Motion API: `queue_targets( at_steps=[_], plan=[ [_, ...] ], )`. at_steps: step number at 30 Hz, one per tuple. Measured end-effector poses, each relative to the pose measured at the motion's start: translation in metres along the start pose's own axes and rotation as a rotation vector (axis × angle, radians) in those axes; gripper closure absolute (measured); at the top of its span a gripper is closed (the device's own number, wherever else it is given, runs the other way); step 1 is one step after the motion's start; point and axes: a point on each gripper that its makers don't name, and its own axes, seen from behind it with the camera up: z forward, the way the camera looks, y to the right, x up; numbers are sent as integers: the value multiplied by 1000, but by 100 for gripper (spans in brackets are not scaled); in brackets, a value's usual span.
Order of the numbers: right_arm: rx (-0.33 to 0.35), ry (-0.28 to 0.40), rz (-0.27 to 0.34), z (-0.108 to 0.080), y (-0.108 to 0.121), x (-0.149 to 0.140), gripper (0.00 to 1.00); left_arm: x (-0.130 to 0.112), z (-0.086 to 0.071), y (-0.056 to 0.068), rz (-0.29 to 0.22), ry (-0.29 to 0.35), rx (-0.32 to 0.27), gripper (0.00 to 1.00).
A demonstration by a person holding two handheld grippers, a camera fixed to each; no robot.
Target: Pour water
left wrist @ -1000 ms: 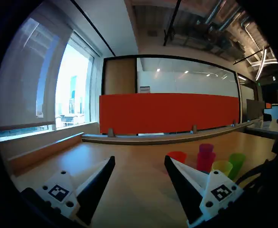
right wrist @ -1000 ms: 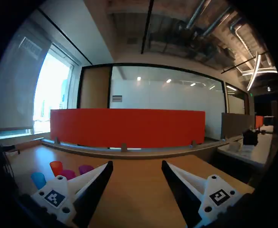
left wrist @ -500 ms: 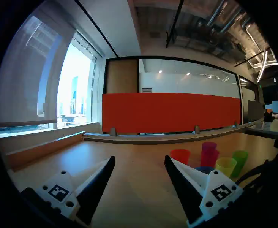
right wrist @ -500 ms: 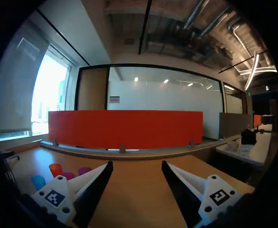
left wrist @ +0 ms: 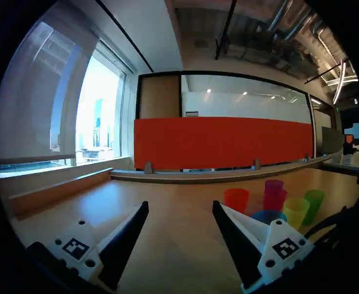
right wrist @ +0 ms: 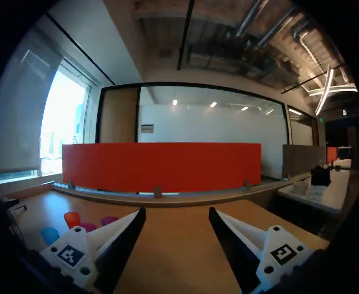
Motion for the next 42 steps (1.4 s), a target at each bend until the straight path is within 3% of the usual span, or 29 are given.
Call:
queue_targets(
  at_steps=[27, 42],
  plan=[
    [16, 14, 3, -9, 4, -2, 1, -6, 2, -3, -2, -18, 5, 3],
    [50, 90, -31, -8, -7, 4, 1, -6, 1, -3, -2, -18, 6, 3]
  ],
)
